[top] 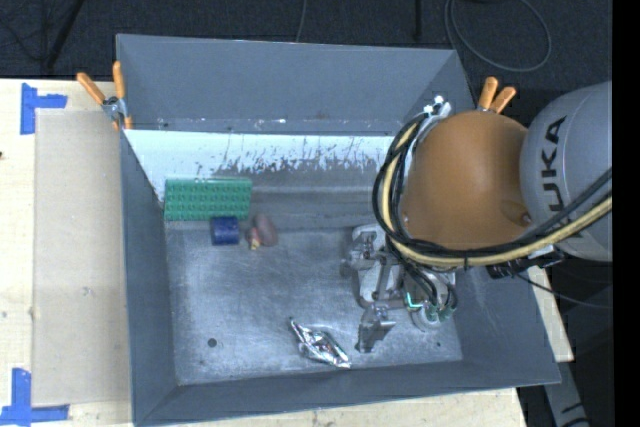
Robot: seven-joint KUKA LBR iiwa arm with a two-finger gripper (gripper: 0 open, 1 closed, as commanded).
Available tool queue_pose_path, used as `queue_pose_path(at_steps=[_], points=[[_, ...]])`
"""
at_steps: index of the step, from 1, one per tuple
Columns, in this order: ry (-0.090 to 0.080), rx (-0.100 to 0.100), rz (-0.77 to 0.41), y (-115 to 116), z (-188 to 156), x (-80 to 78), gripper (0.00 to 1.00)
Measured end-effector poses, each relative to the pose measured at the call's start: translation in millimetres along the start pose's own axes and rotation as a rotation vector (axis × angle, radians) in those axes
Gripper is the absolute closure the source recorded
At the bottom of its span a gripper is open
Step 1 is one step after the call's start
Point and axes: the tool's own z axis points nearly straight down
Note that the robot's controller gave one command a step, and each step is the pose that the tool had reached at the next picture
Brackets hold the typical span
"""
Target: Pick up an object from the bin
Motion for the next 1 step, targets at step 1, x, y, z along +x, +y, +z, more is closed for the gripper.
queue_pose_path(at_steps=[1], points=[[-0.023, 0.001, -0.211, 14.4, 132.6, -5.8, 0.0]])
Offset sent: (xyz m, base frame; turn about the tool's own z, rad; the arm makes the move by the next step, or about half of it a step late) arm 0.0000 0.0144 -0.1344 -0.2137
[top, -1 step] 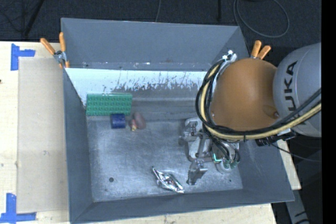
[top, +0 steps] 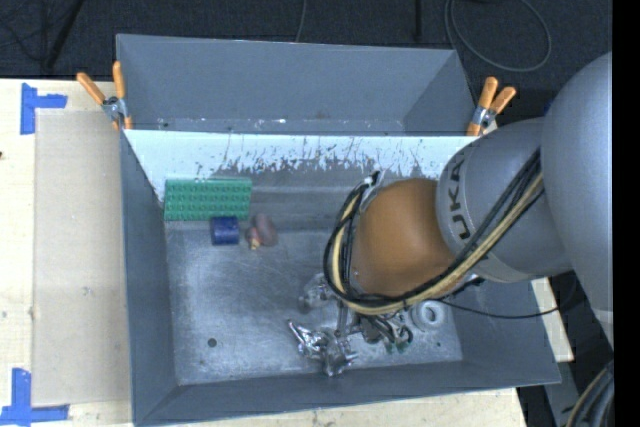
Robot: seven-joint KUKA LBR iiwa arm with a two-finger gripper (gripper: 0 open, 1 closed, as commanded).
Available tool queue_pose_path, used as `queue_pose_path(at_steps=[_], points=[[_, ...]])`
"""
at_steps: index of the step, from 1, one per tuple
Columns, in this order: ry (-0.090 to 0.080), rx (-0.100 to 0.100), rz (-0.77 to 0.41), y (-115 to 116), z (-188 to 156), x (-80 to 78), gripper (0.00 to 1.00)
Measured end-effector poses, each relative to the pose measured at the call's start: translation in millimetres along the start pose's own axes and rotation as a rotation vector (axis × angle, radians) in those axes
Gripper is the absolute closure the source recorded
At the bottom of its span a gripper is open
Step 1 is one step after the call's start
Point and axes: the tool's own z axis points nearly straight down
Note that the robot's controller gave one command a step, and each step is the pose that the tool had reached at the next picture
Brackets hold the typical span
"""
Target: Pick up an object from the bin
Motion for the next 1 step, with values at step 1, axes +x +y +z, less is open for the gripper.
queue_pose_path(at_steps=[1], points=[[0.008, -0.001, 0.002, 0.5, -0.9, 2.1, 1.0]])
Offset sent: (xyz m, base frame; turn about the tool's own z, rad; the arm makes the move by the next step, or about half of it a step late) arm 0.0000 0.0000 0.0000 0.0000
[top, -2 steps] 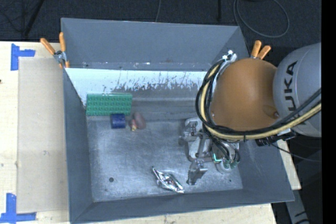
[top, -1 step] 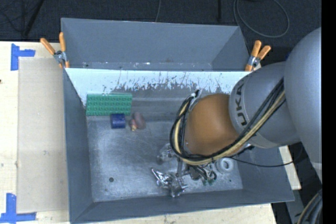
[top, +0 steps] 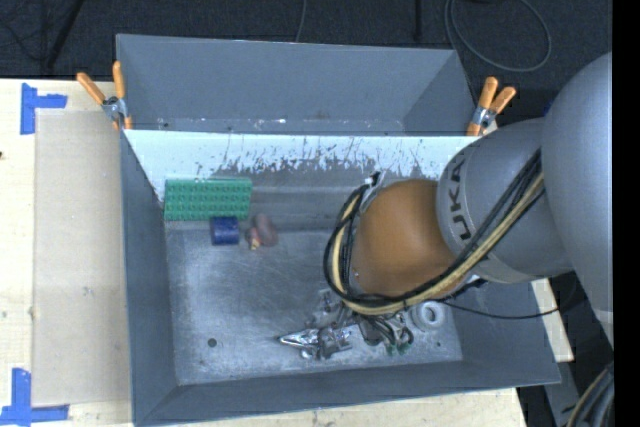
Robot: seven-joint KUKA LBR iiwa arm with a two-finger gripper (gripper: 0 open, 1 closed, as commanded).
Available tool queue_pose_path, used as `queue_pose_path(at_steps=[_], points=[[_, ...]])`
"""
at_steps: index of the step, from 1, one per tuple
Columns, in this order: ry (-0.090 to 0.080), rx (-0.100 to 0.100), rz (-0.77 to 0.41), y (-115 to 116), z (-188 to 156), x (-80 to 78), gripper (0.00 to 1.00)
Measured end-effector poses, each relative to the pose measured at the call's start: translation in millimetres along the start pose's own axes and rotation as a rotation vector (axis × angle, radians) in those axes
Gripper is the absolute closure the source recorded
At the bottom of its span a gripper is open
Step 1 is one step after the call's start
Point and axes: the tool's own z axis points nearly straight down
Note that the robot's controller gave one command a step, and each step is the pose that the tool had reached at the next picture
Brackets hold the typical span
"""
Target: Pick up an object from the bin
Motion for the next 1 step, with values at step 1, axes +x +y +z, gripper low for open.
queue_pose_path(at_steps=[1], points=[[-0.004, 0.002, -0.072, -14.3, -199.8, -5.2, 1.0]])
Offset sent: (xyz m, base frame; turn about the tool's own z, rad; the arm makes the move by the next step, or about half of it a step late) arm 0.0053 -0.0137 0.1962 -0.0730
